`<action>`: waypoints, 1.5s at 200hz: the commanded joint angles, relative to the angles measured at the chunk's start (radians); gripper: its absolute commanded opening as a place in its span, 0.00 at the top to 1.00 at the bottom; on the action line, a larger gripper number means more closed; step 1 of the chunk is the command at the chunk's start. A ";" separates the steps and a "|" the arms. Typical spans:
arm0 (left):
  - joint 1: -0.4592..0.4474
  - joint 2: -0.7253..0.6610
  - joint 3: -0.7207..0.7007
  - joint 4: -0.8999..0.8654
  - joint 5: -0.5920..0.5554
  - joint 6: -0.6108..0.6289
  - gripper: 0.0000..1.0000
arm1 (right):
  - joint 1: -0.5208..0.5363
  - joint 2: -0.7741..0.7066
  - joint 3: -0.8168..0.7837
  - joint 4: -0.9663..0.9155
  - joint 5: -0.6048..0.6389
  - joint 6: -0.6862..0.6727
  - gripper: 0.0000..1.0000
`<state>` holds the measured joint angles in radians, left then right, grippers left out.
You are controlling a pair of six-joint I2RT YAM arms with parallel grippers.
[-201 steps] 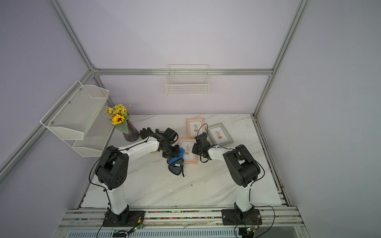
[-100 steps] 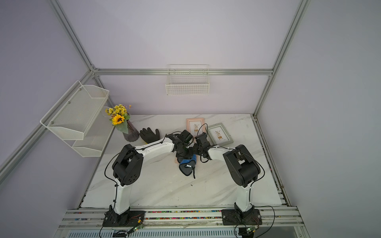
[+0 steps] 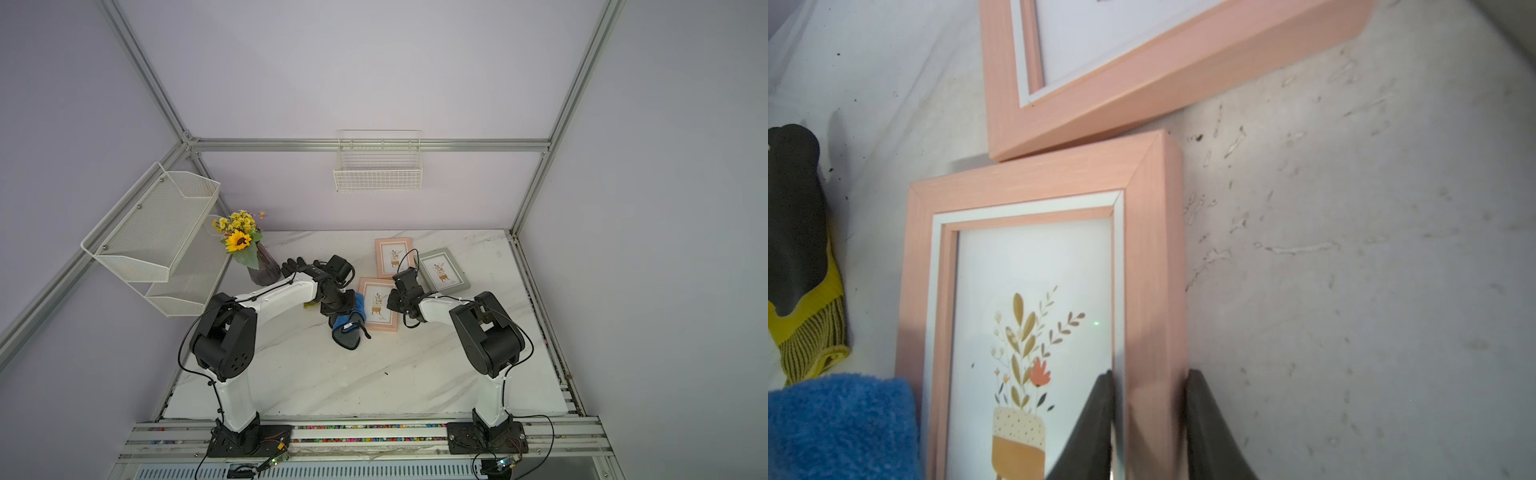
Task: Wipe the picture frame with a cloth
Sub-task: Wipe the dirt from the picture frame.
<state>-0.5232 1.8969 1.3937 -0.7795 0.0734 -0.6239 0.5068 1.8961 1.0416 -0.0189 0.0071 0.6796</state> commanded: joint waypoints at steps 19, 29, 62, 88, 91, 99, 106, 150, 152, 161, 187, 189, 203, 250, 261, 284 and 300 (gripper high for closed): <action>-0.100 0.046 0.065 0.011 0.027 0.007 1.00 | 0.008 0.044 -0.026 -0.133 -0.019 0.003 0.79; -0.120 0.069 0.092 0.017 0.047 0.000 1.00 | 0.009 0.046 -0.020 -0.137 -0.025 0.003 0.79; -0.135 0.105 0.126 0.018 0.075 -0.009 1.00 | 0.009 0.046 -0.007 -0.142 -0.022 0.003 0.79; -0.110 0.066 0.065 0.016 0.045 -0.001 1.00 | 0.009 0.046 0.004 -0.152 -0.020 0.001 0.79; -0.104 0.060 0.057 0.015 0.041 0.000 1.00 | 0.009 0.045 0.004 -0.153 -0.020 0.000 0.79; -0.085 0.038 0.029 0.014 0.032 0.002 1.00 | 0.009 0.044 0.005 -0.154 -0.018 -0.002 0.79; -0.070 0.015 0.004 0.014 0.022 0.005 1.00 | 0.009 0.043 0.003 -0.154 -0.015 -0.002 0.79; -0.031 -0.013 -0.021 0.007 0.023 0.027 1.00 | 0.009 0.034 -0.016 -0.140 -0.016 -0.001 0.79; -0.034 -0.008 -0.018 0.006 0.026 0.025 1.00 | 0.009 0.034 -0.015 -0.139 -0.015 0.000 0.79; -0.049 0.009 -0.002 0.008 0.029 0.020 1.00 | 0.009 0.034 -0.015 -0.141 -0.015 0.001 0.79; -0.115 0.059 0.055 0.014 0.051 0.005 0.99 | 0.009 0.032 -0.014 -0.146 -0.011 0.001 0.79; -0.119 0.064 0.060 0.015 0.055 0.004 1.00 | 0.008 0.032 -0.014 -0.145 -0.012 0.002 0.79; -0.140 0.084 0.083 0.016 0.073 -0.002 1.00 | 0.010 0.031 -0.013 -0.148 -0.012 0.001 0.79; -0.094 0.049 0.039 -0.002 0.026 0.020 1.00 | 0.009 0.027 -0.020 -0.143 -0.008 0.003 0.79; -0.066 0.024 0.014 -0.004 0.009 0.028 1.00 | 0.009 0.030 -0.020 -0.142 -0.010 0.003 0.79; -0.032 -0.006 -0.018 -0.006 -0.007 0.039 1.00 | 0.009 0.029 -0.020 -0.141 -0.010 0.003 0.79; -0.036 0.004 -0.013 -0.001 0.016 0.035 1.00 | 0.009 0.026 -0.019 -0.143 -0.008 0.003 0.79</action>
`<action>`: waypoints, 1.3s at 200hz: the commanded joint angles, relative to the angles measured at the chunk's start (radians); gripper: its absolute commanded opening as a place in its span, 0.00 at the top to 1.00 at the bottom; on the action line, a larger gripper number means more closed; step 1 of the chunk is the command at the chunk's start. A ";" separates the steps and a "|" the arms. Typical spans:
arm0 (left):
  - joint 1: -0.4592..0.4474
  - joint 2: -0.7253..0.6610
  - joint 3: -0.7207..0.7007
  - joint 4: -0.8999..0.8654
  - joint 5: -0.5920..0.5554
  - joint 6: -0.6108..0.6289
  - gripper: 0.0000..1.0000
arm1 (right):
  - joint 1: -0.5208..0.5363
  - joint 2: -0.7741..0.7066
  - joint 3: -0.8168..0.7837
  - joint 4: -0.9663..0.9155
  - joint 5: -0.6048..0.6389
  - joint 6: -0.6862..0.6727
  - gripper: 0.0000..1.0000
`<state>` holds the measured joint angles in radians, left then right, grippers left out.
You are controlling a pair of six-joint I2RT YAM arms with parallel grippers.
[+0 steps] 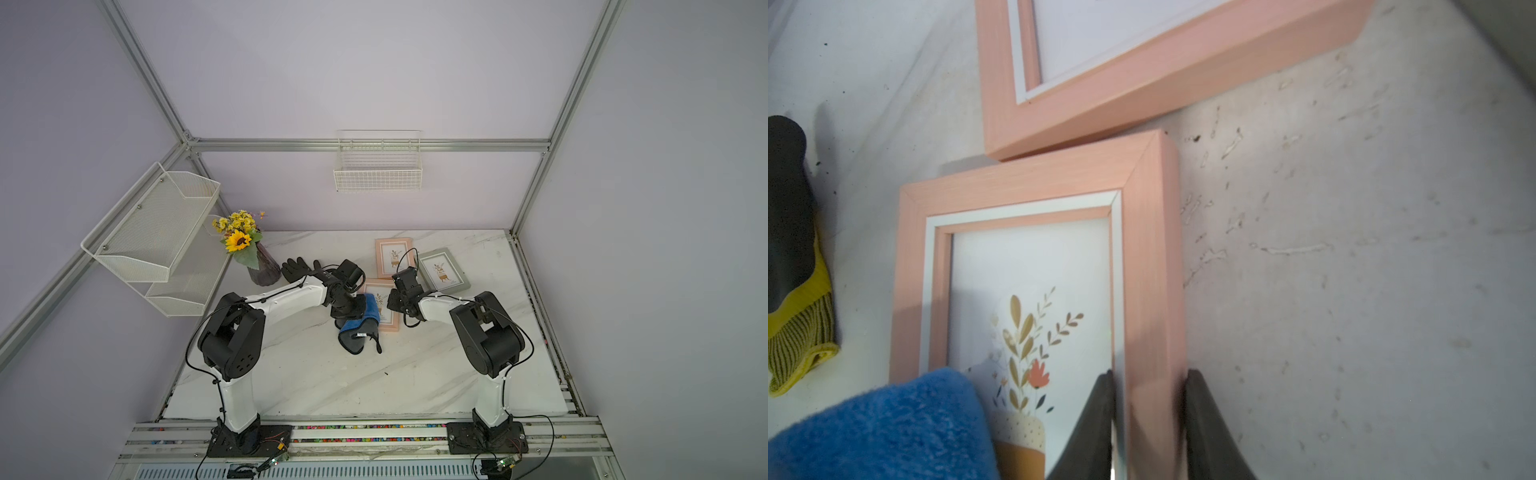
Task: Wipe the picture frame with a cloth
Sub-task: Wipe the dirt from the picture frame.
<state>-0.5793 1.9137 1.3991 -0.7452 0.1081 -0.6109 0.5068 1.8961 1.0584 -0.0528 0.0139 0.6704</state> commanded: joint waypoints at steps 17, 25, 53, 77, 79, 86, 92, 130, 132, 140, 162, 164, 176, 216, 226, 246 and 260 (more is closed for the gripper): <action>-0.011 0.009 -0.001 -0.019 0.004 0.008 1.00 | 0.009 0.023 -0.032 -0.112 -0.011 0.012 0.79; -0.033 0.023 0.015 -0.016 0.005 0.005 1.00 | 0.009 0.020 -0.033 -0.111 -0.010 0.012 0.79; -0.102 0.067 0.067 -0.004 0.050 -0.015 1.00 | 0.009 0.015 -0.035 -0.107 -0.014 0.013 0.79; -0.111 0.058 0.059 0.006 0.032 -0.019 1.00 | 0.009 0.017 -0.037 -0.111 -0.012 0.013 0.79; -0.110 0.055 0.059 0.005 0.026 -0.018 1.00 | 0.009 0.017 -0.036 -0.112 -0.011 0.012 0.79; -0.104 0.045 0.052 -0.005 0.004 -0.013 1.00 | 0.009 0.018 -0.038 -0.111 -0.009 0.014 0.79; -0.093 0.037 0.047 -0.014 -0.009 -0.009 1.00 | 0.009 0.020 -0.041 -0.108 -0.012 0.013 0.79; 0.028 -0.080 -0.007 -0.088 -0.098 0.042 1.00 | 0.009 0.032 -0.046 -0.101 -0.012 0.012 0.79; 0.034 -0.087 -0.006 -0.096 -0.106 0.045 1.00 | 0.009 0.033 -0.047 -0.100 -0.012 0.012 0.79; 0.064 -0.111 -0.001 -0.131 -0.147 0.054 1.00 | 0.009 0.036 -0.045 -0.100 -0.012 0.011 0.79; 0.135 -0.165 0.022 -0.214 -0.245 0.072 1.00 | 0.009 0.037 -0.046 -0.095 -0.013 0.011 0.79; 0.140 -0.169 0.023 -0.220 -0.251 0.074 1.00 | 0.009 0.038 -0.047 -0.094 -0.013 0.011 0.79; 0.158 -0.187 0.040 -0.246 -0.305 0.083 1.00 | 0.009 0.037 -0.044 -0.094 -0.013 0.011 0.79; 0.153 -0.118 0.123 -0.257 -0.321 0.097 1.00 | 0.008 0.033 -0.047 -0.096 -0.012 0.008 0.79; 0.135 -0.076 0.154 -0.245 -0.289 0.102 1.00 | 0.008 0.032 -0.049 -0.094 -0.009 0.007 0.79; 0.072 0.011 0.223 -0.217 -0.250 0.114 1.00 | 0.008 0.029 -0.049 -0.094 -0.008 0.007 0.79; 0.035 0.076 0.277 -0.205 -0.199 0.114 1.00 | 0.009 0.026 -0.052 -0.094 -0.008 0.006 0.79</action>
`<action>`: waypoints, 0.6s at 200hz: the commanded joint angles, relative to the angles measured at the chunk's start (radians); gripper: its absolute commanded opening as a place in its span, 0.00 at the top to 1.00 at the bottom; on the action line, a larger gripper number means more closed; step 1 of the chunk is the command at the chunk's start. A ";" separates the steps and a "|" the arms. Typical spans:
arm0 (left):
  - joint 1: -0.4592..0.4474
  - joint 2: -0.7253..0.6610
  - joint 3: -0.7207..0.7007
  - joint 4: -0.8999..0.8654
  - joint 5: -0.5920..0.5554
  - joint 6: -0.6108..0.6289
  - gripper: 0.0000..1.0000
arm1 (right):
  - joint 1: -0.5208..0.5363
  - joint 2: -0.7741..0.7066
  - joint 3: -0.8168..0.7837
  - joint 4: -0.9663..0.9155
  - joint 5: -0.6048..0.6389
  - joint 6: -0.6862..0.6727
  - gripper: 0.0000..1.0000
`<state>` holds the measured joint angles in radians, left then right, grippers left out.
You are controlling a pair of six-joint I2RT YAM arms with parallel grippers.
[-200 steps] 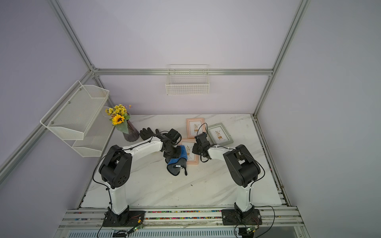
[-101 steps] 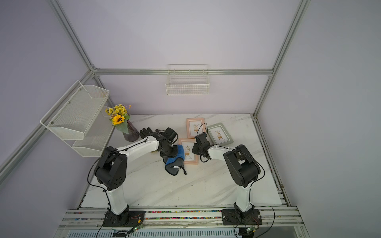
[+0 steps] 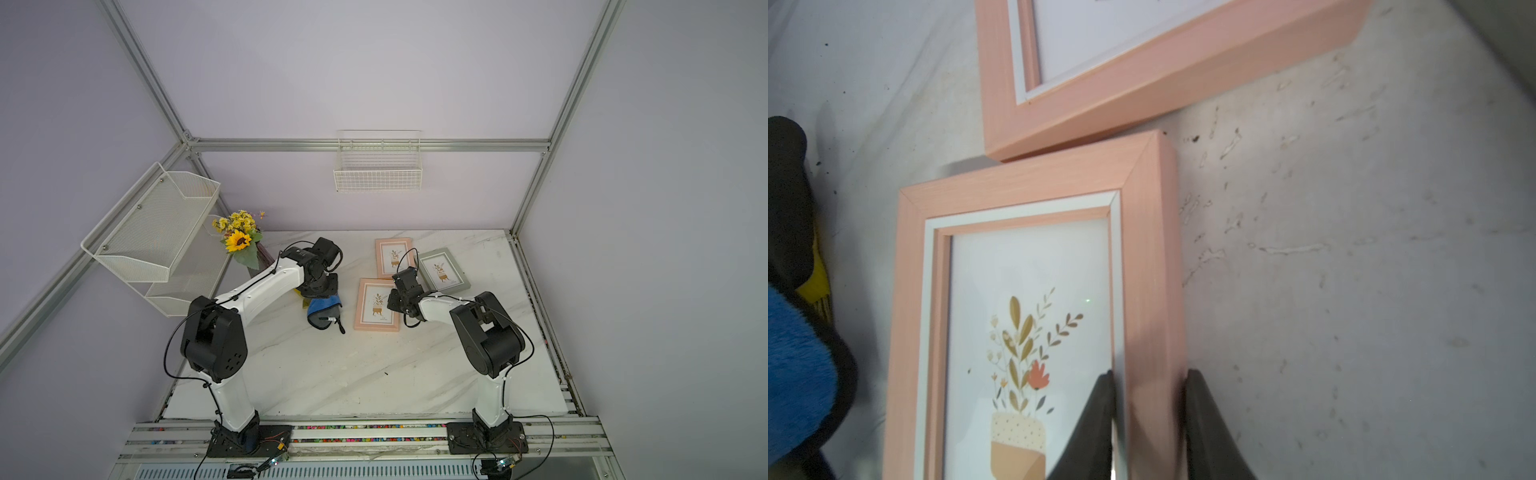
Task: Wipe the picture frame with a cloth
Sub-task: Wipe the dirt from the picture frame.
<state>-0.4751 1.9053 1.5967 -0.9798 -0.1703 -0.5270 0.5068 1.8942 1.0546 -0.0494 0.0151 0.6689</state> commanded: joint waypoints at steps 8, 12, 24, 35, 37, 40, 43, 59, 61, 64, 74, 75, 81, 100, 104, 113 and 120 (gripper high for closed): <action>-0.087 0.115 0.107 0.037 0.102 0.030 1.00 | 0.009 0.027 -0.047 -0.098 -0.010 0.007 0.79; -0.097 0.127 0.118 0.039 0.110 0.029 1.00 | 0.009 0.026 -0.047 -0.098 -0.010 0.006 0.79; -0.125 0.154 0.150 0.058 0.133 0.030 1.00 | 0.009 0.026 -0.045 -0.098 -0.012 0.007 0.79; -0.144 0.170 0.168 0.076 0.149 0.030 1.00 | 0.008 0.024 -0.048 -0.096 -0.013 0.005 0.79; -0.146 0.172 0.171 0.079 0.154 0.030 1.00 | 0.008 0.025 -0.047 -0.095 -0.015 0.006 0.79; -0.149 0.176 0.175 0.085 0.164 0.030 1.00 | 0.009 0.026 -0.047 -0.094 -0.015 0.006 0.79; -0.151 0.182 0.179 0.090 0.172 0.030 1.00 | 0.009 0.027 -0.048 -0.093 -0.016 0.006 0.79; -0.155 0.209 0.200 0.108 0.214 0.025 1.00 | 0.009 0.028 -0.049 -0.089 -0.020 0.006 0.79; -0.155 0.214 0.204 0.108 0.219 0.024 1.00 | 0.009 0.028 -0.049 -0.088 -0.021 0.006 0.79; -0.155 0.221 0.207 0.109 0.225 0.024 1.00 | 0.009 0.028 -0.049 -0.087 -0.023 0.006 0.79; -0.156 0.244 0.224 0.109 0.239 0.024 1.00 | 0.009 0.029 -0.049 -0.085 -0.026 0.006 0.79; -0.156 0.245 0.226 0.109 0.240 0.024 1.00 | 0.010 0.029 -0.049 -0.085 -0.026 0.005 0.79; -0.157 0.260 0.232 0.110 0.246 0.024 1.00 | 0.010 0.029 -0.047 -0.085 -0.024 0.006 0.79; -0.157 0.308 0.251 0.097 0.259 0.028 1.00 | 0.009 0.027 -0.046 -0.090 -0.024 0.006 0.79; -0.157 0.318 0.252 0.092 0.259 0.028 1.00 | 0.009 0.026 -0.047 -0.090 -0.023 0.006 0.79; -0.157 0.337 0.253 0.079 0.260 0.029 1.00 | 0.009 0.025 -0.045 -0.093 -0.020 0.005 0.79; -0.156 0.347 0.252 0.067 0.256 0.029 1.00 | 0.010 0.023 -0.045 -0.096 -0.018 0.006 0.79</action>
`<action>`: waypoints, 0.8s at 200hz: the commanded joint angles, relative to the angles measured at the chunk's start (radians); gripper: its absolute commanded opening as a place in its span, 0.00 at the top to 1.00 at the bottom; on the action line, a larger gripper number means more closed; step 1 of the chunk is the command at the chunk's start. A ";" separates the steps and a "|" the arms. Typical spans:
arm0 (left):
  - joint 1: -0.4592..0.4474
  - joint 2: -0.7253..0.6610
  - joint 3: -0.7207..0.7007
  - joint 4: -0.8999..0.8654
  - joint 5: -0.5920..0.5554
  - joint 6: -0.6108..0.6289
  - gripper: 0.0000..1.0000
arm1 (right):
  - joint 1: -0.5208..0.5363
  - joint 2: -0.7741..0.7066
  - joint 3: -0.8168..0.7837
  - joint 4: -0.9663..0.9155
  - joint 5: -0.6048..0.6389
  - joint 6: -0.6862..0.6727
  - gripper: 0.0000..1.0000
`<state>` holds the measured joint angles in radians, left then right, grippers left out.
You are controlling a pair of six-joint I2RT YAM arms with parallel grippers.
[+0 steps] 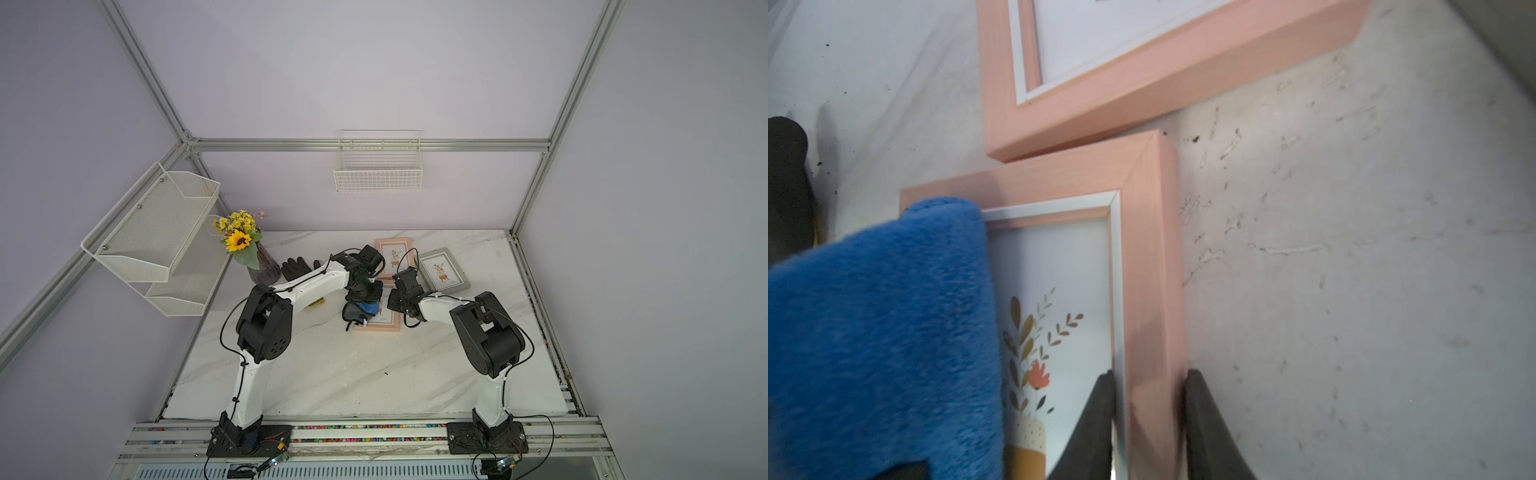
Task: Wipe the picture frame with a cloth
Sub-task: Wipe the dirt from the picture frame.
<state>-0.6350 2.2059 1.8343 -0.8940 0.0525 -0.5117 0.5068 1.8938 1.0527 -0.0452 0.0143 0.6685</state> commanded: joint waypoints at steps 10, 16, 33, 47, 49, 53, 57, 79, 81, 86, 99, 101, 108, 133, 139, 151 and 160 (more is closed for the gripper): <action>0.001 0.056 0.005 -0.026 0.038 0.017 1.00 | 0.009 0.024 -0.043 -0.099 -0.016 0.006 0.79; -0.003 0.055 -0.006 -0.026 0.043 0.019 1.00 | 0.009 0.025 -0.044 -0.101 -0.016 0.006 0.79; -0.022 0.036 -0.041 -0.025 0.062 0.025 1.00 | 0.009 0.030 -0.043 -0.100 -0.016 0.006 0.79; -0.036 0.006 -0.079 -0.023 0.089 0.021 1.00 | 0.008 0.038 -0.039 -0.101 -0.021 0.008 0.79; -0.039 0.000 -0.087 -0.022 0.095 0.020 1.00 | 0.008 0.039 -0.039 -0.102 -0.021 0.008 0.79; -0.041 -0.014 -0.102 -0.016 0.105 0.018 1.00 | 0.010 0.040 -0.038 -0.102 -0.019 0.008 0.79; -0.044 -0.026 -0.120 -0.011 0.116 0.014 1.00 | 0.009 0.041 -0.037 -0.101 -0.019 0.007 0.79; -0.049 -0.119 -0.214 0.027 0.132 -0.011 1.00 | 0.009 0.045 -0.039 -0.095 -0.022 0.009 0.79; -0.049 -0.125 -0.220 0.030 0.134 -0.014 1.00 | 0.009 0.045 -0.040 -0.095 -0.023 0.009 0.79; -0.049 -0.139 -0.231 0.035 0.133 -0.018 0.99 | 0.009 0.046 -0.038 -0.094 -0.024 0.009 0.79; -0.049 -0.149 -0.238 0.037 0.137 -0.018 0.99 | 0.009 0.048 -0.035 -0.094 -0.021 0.009 0.79; -0.049 -0.148 -0.236 0.037 0.136 -0.018 0.99 | 0.009 0.049 -0.035 -0.096 -0.021 0.008 0.79; -0.048 -0.139 -0.228 0.033 0.133 -0.018 0.99 | 0.009 0.049 -0.035 -0.094 -0.020 0.009 0.79; -0.039 -0.086 -0.166 0.031 0.108 -0.027 0.99 | 0.009 0.045 -0.034 -0.097 -0.019 0.009 0.79; -0.033 -0.071 -0.145 0.025 0.094 -0.030 0.99 | 0.009 0.043 -0.036 -0.097 -0.017 0.008 0.79; -0.019 -0.042 -0.095 0.012 0.043 -0.029 0.99 | 0.009 0.041 -0.037 -0.102 -0.017 0.007 0.79; -0.008 -0.016 -0.052 -0.009 -0.008 -0.022 0.99 | 0.009 0.035 -0.040 -0.098 -0.017 0.008 0.79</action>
<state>-0.6647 2.1273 1.6955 -0.8471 0.1234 -0.5228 0.5068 1.8942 1.0527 -0.0452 0.0101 0.6674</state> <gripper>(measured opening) 0.089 0.264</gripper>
